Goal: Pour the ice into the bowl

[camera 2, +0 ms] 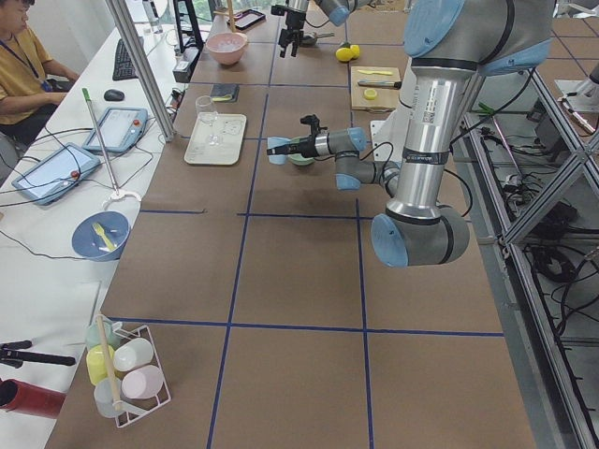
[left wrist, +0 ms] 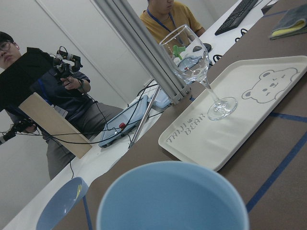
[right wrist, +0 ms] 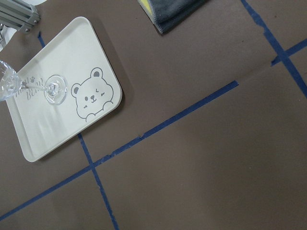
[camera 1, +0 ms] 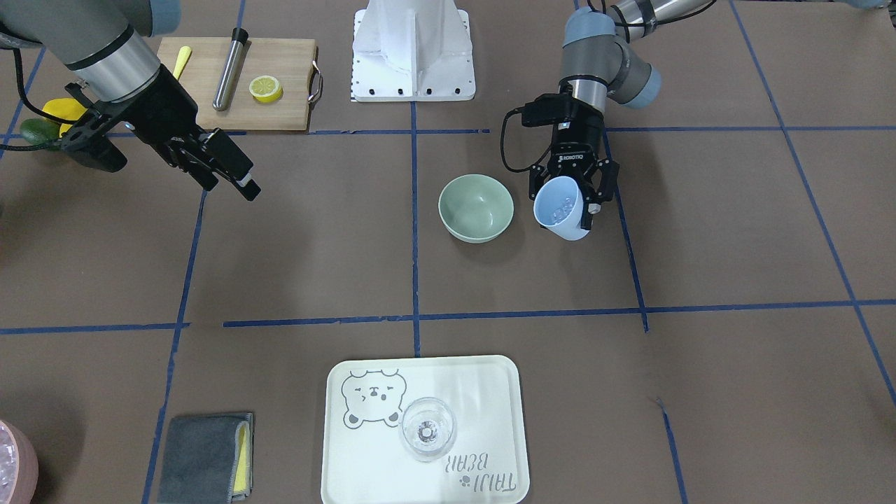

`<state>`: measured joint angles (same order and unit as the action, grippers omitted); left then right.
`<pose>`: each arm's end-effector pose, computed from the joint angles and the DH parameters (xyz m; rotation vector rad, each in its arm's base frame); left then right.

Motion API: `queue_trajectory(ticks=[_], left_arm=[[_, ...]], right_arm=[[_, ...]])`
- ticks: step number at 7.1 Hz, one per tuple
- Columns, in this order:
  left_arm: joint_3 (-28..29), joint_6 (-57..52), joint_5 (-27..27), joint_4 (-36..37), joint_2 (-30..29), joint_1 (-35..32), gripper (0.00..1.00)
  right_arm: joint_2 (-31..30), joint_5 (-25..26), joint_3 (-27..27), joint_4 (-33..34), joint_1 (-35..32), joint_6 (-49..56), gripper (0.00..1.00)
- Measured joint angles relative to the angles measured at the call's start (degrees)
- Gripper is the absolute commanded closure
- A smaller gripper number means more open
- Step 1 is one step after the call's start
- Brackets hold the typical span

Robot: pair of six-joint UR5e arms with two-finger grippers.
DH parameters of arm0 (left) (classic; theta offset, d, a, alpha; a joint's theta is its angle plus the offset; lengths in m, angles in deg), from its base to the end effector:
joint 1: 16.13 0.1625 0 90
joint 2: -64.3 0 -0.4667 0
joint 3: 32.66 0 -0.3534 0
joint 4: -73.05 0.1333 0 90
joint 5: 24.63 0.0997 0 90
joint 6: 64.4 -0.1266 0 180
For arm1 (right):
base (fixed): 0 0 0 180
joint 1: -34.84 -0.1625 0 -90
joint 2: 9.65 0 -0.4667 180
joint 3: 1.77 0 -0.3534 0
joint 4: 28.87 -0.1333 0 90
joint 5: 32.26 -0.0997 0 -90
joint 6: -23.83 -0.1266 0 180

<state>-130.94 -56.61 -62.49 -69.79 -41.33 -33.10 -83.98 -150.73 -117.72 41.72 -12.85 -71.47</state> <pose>0.4554 -0.3828 0.3895 1.4212 0.2175 0.3286 -0.3068 -0.4454 0.3438 -0.0419 -1.1473 0.5588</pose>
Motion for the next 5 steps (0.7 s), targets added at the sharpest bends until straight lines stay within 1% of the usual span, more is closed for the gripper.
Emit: queue_trajectory(ticks=[2,5], left_arm=[[0.2,-9.0,2.4,3.8,-1.9,2.2,1.0],[1.0,-25.3,3.0,5.3,-3.0,3.8,1.0]], right_arm=[[0.0,0.0,0.1,0.1,0.0,0.1,0.0],[0.1,0.0,0.1,0.0,0.0,0.1,0.0]])
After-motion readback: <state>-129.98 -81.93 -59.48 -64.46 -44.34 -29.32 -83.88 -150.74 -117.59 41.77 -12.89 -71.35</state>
